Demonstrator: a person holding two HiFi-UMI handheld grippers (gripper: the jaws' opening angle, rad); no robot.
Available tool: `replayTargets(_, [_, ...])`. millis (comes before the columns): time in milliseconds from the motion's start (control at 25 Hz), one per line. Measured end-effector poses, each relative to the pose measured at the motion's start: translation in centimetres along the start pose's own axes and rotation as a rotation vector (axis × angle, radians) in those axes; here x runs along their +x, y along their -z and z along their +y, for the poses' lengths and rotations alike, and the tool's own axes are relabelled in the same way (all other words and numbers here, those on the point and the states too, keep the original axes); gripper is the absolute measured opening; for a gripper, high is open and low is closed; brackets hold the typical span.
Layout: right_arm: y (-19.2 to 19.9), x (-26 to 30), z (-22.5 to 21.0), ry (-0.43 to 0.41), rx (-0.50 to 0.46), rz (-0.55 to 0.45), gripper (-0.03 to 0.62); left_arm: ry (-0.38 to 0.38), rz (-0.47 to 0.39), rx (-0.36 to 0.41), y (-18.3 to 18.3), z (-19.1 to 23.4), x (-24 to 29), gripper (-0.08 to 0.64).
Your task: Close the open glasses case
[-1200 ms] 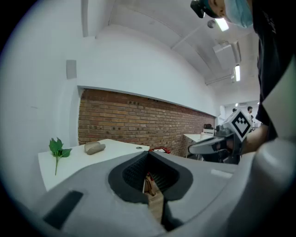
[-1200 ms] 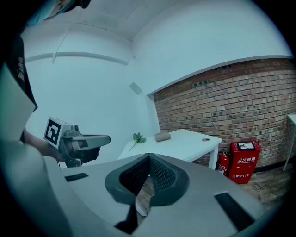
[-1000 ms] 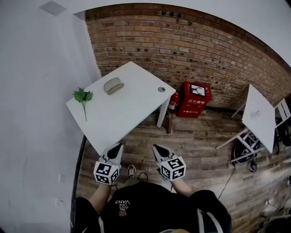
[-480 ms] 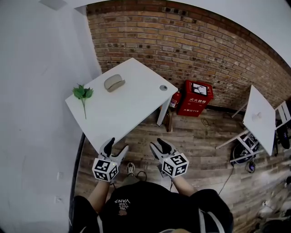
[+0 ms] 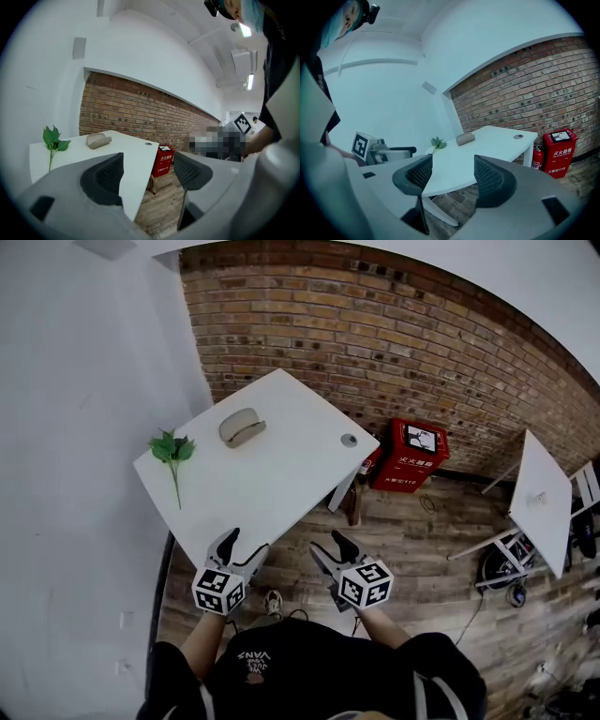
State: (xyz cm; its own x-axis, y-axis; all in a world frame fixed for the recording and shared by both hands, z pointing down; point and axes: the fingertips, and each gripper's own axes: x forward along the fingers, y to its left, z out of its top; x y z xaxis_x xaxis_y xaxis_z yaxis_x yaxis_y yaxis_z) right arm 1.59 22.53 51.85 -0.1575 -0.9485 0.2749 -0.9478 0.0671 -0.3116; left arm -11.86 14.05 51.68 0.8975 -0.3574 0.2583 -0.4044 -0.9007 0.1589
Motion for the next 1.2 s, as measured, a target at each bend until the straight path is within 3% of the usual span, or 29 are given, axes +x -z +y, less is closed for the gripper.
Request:
replayTargets(520, [-4.8, 11.4, -2.7, 0.055, 0.014, -0.04, 0.264, 0.022, -0.003, 0.001, -3.5, 11.3, 5.2, 0.341])
replayTargets(920, [-6.2, 16.5, -4.7, 0.016, 0.021, -0.025, 0.262, -0.072, -0.008, -0.045, -3.3, 16.4, 6.8, 0.347])
replayTargets(1200, [-8.4, 22.5, -7.8, -0.107, -0.021, 0.04, 0.261, -0.198, -0.022, -0.082, -4.3, 19.5, 9.8, 0.356])
